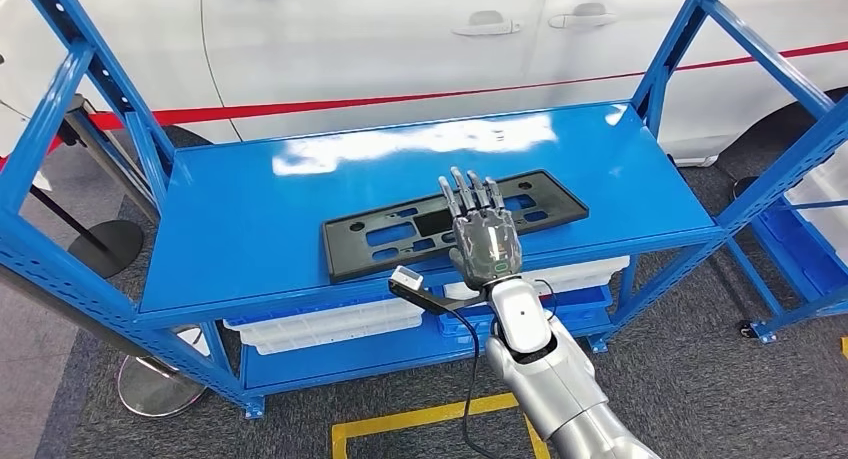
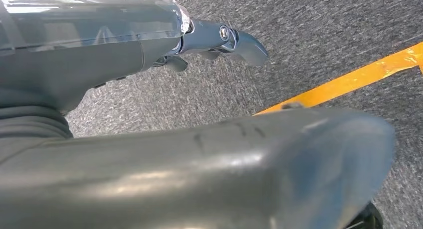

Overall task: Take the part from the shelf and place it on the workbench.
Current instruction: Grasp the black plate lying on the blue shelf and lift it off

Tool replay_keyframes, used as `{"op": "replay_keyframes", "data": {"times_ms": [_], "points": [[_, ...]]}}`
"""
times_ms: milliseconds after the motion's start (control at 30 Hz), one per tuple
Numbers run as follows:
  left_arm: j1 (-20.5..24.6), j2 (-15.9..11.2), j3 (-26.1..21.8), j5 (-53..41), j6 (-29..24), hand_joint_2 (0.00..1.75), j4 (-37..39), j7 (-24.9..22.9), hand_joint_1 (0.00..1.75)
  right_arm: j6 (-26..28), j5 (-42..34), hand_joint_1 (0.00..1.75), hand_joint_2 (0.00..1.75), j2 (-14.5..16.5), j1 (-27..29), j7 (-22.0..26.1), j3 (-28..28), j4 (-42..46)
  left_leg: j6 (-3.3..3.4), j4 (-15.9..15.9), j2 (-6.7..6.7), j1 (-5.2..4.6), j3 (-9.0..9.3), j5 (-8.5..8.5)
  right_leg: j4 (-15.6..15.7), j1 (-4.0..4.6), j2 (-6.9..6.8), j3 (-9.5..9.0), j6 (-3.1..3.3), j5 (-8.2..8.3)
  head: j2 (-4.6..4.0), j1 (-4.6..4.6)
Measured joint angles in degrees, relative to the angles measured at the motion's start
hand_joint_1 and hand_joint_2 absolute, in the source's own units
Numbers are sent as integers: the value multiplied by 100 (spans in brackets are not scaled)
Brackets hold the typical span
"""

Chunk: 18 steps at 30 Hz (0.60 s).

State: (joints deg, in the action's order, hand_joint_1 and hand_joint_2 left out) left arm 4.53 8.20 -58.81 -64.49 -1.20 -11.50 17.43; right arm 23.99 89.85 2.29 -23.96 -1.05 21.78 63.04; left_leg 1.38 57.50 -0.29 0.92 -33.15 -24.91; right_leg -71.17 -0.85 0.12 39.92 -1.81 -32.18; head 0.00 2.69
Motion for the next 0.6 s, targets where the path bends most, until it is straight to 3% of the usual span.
{"op": "replay_keyframes", "data": {"times_ms": [33, 67, 100, 200, 267, 367, 433, 533, 567, 600], "points": [[-4, 0, 1, -10, 2, 0, 0, -9, 0, -14, 0, 0, 175, 1, -2, -7, 2, -23, 1, 3, -1, -3, -1, -1, -261, -1, -1, 127, -6, -68, 0, 0], [-8, 0, 2, -20, 4, 0, 0, -17, 0, -26, 0, 0, 175, 1, -5, -11, 4, -47, 1, 8, -4, -5, -1, -4, -323, -1, -1, 160, -4, -27, 0, 0], [-11, 0, 3, -24, 8, 0, 0, -20, 0, -31, 0, 0, 175, 2, -13, -14, 5, -69, -3, 14, -8, -5, 2, -8, -158, -2, -2, 84, 5, 116, 0, 0], [-9, 2, 8, -28, 25, 0, 0, -20, 0, -49, 0, 0, 175, 26, -94, -20, 11, -132, -48, 51, -17, -18, 0, -40, 938, 16, -2, -445, 68, 615, 0, 0], [-5, 3, 10, -29, 35, 0, 0, -21, 0, -75, 0, 0, 175, 61, -189, -49, 32, -235, -102, 63, -14, -33, -22, -50, 1261, 45, 5, -583, 115, 669, 0, 0], [1, 2, 9, -3, 34, 0, 0, -21, 0, -96, 0, 0, 175, 129, -352, -119, 96, -579, -199, 93, -8, -29, -34, -91, 1302, 40, 14, -590, 200, 686, 0, 0], [3, 2, 3, 48, 12, 0, 0, -17, 0, -89, 0, 0, 175, 197, -475, -149, 150, -864, -256, 471, -5, -22, -197, -329, 1332, 19, 7, -605, 266, 700, 0, 0], [-2, 9, -15, 104, -21, 0, 0, -16, 0, -56, -2, 0, 175, 284, -581, -167, 192, -1249, -299, 1558, -3, -16, -716, -793, 1330, 28, -7, -608, 304, 689, 0, 0], [-8, 11, -20, 109, -26, 0, 0, -21, 0, -45, -3, 0, 175, 298, -590, -170, 193, -1351, -303, 1712, -3, -16, -803, -794, 1326, 32, -10, -611, 307, 684, 0, 0], [-15, 13, -24, 109, -28, 0, 0, -28, 0, -39, -4, 0, 175, 308, -593, -178, 193, -1425, -299, 1624, -3, -15, -776, -673, 1320, 33, -10, -617, 305, 678, 0, 0]]}}
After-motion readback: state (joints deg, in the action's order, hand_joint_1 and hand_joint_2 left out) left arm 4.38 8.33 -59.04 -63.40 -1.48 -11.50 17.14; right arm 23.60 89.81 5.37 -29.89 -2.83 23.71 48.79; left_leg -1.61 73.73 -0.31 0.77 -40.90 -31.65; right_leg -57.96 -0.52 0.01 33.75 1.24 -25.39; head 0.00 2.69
